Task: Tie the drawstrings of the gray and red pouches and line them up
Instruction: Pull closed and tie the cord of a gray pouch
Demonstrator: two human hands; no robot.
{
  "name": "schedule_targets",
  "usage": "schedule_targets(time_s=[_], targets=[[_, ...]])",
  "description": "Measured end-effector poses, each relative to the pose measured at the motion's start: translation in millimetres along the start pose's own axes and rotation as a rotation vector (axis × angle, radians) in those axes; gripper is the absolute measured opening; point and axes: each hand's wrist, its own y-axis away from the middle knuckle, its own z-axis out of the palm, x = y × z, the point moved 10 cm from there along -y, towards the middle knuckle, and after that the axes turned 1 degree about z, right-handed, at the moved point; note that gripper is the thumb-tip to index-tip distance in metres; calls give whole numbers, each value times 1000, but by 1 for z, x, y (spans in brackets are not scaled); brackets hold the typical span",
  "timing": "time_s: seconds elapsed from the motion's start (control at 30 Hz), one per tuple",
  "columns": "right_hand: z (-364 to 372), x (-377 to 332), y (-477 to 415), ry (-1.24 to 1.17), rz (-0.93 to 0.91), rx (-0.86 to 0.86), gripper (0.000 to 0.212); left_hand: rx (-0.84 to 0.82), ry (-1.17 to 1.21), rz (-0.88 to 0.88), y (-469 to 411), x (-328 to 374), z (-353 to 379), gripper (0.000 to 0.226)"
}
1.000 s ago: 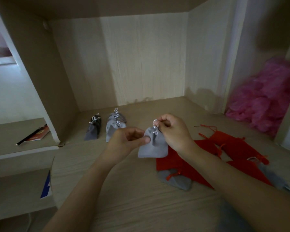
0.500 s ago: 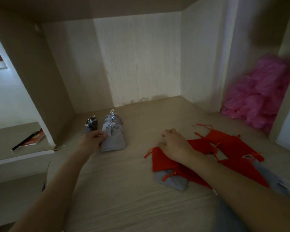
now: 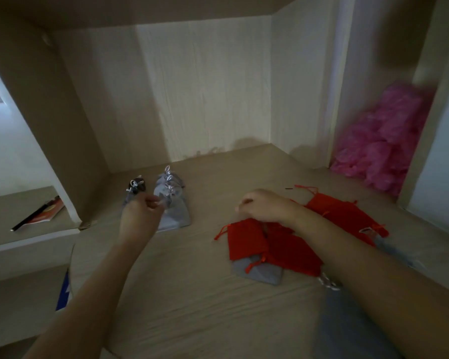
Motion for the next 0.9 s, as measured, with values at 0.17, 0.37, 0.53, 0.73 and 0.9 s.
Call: schedule_targets(time_s=[0.17,0.37,0.53,0.73,0.9], targets=[[-19,-14,7,-109,-14,-127,13,-451,193,293,71,96,35,13],[-25,-27,67,202,-155,-413,19,-797,145,686,165,155,68,48],[-12,-12,149,523,-189,-585,40,-866,-112,704,191,129,102,70],[6,25,178,621,-168,-548,44,-824,-212,668,198,122,100,76],[8,26,175,501,-214,-504,20,-776,-189,717,209,130,86,70]])
